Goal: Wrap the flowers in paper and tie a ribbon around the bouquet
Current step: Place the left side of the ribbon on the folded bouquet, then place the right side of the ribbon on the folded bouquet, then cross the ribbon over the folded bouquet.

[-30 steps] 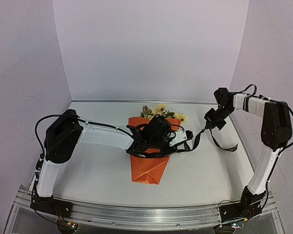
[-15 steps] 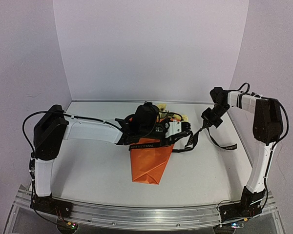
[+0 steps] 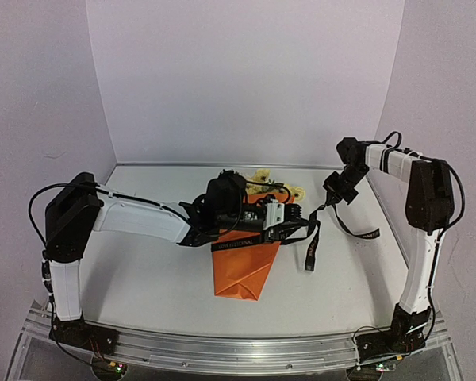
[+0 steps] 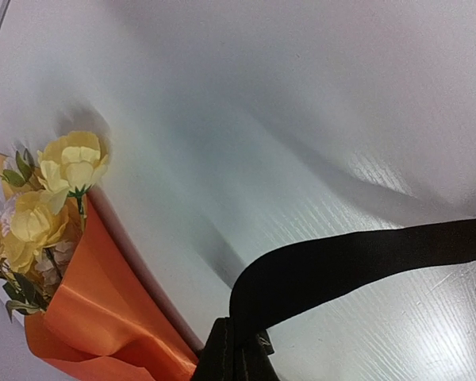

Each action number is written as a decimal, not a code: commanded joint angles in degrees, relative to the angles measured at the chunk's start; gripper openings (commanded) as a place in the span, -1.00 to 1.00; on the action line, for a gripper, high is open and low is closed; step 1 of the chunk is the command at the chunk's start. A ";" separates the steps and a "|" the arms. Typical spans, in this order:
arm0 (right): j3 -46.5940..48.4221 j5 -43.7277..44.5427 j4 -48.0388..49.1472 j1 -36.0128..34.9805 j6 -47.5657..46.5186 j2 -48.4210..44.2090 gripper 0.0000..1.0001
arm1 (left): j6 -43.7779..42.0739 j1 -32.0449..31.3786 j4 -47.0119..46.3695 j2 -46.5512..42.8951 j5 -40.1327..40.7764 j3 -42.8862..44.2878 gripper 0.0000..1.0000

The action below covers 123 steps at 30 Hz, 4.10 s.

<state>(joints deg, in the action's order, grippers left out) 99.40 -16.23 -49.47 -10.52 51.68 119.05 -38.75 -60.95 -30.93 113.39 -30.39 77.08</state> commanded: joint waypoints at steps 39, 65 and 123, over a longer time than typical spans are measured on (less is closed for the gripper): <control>-3.58 1.39 -9.84 -32.35 -39.43 -11.46 -0.39 | 58.59 19.78 9.78 -26.82 21.81 -26.66 0.55; -10.68 5.17 14.92 -22.54 4.90 -3.25 0.37 | 57.03 19.82 19.96 -30.36 20.18 -30.22 0.43; -23.00 5.78 21.52 -21.35 6.68 -13.18 -0.83 | 43.47 19.81 24.59 -22.23 16.46 -22.54 -0.07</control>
<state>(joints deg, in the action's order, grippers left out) 76.38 -11.44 -25.06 -32.12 60.36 110.34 9.61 -41.19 -4.49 90.37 -11.88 51.44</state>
